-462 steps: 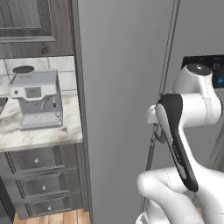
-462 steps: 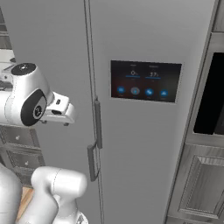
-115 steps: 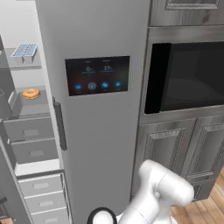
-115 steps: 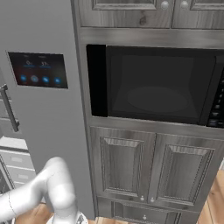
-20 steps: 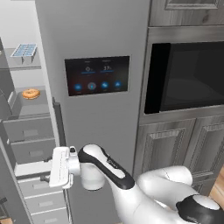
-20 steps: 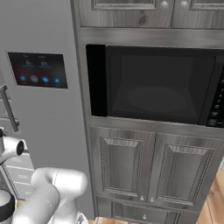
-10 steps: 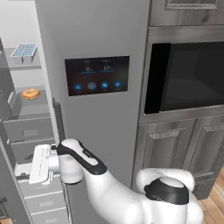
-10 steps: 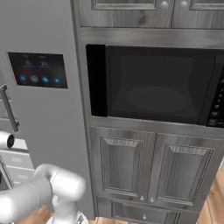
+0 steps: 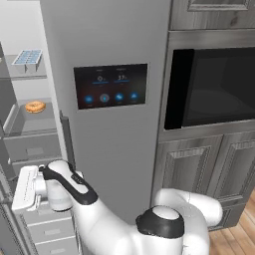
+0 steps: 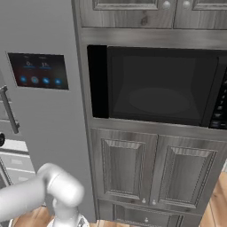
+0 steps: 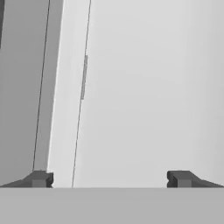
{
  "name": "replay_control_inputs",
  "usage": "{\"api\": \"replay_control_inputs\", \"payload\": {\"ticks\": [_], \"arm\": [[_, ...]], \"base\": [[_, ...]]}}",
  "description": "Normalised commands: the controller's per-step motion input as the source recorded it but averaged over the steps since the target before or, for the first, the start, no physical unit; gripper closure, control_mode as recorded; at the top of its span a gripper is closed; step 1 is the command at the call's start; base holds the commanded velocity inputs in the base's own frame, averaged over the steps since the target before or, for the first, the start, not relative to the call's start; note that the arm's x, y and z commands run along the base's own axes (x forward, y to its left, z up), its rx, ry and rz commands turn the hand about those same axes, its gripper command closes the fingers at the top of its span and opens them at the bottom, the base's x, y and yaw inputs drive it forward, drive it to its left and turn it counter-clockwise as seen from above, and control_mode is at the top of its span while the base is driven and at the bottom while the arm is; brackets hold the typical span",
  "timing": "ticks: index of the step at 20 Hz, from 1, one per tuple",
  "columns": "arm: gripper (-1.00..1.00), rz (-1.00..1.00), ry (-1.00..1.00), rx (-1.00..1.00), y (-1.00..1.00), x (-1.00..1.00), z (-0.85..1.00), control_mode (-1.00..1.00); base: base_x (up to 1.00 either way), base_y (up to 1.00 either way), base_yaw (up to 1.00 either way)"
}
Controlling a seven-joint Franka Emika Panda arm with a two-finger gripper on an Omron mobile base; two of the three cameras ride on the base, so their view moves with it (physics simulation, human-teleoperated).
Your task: Open the freezer door, pick up the ice cube tray from the freezer, and place it on the dining counter.
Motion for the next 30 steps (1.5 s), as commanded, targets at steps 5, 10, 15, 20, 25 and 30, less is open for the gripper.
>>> {"api": "replay_control_inputs", "payload": {"ticks": [5, 10, 15, 20, 25, 30], "arm": [[-1.00, 0.00, 0.00, 0.00, 0.53, 0.04, 0.00, -1.00], [-1.00, 0.00, 0.00, 0.00, 0.50, 0.00, 0.00, -1.00], [-1.00, 0.00, 0.00, 0.00, 0.40, 0.00, 0.00, -1.00], [-1.00, 0.00, 0.00, 0.00, 0.39, 0.00, 0.00, -1.00], [-1.00, 0.00, 0.00, 0.00, 0.45, 0.00, 0.00, -1.00], [-1.00, 0.00, 0.00, 0.00, 0.26, 0.00, 0.00, -1.00]], "base": [[0.00, 0.00, 0.00], [0.00, 0.00, 0.00], [0.00, 0.00, 0.00], [0.00, 0.00, 0.00], [0.00, 0.00, 0.00], [0.00, 0.00, 0.00]]}}
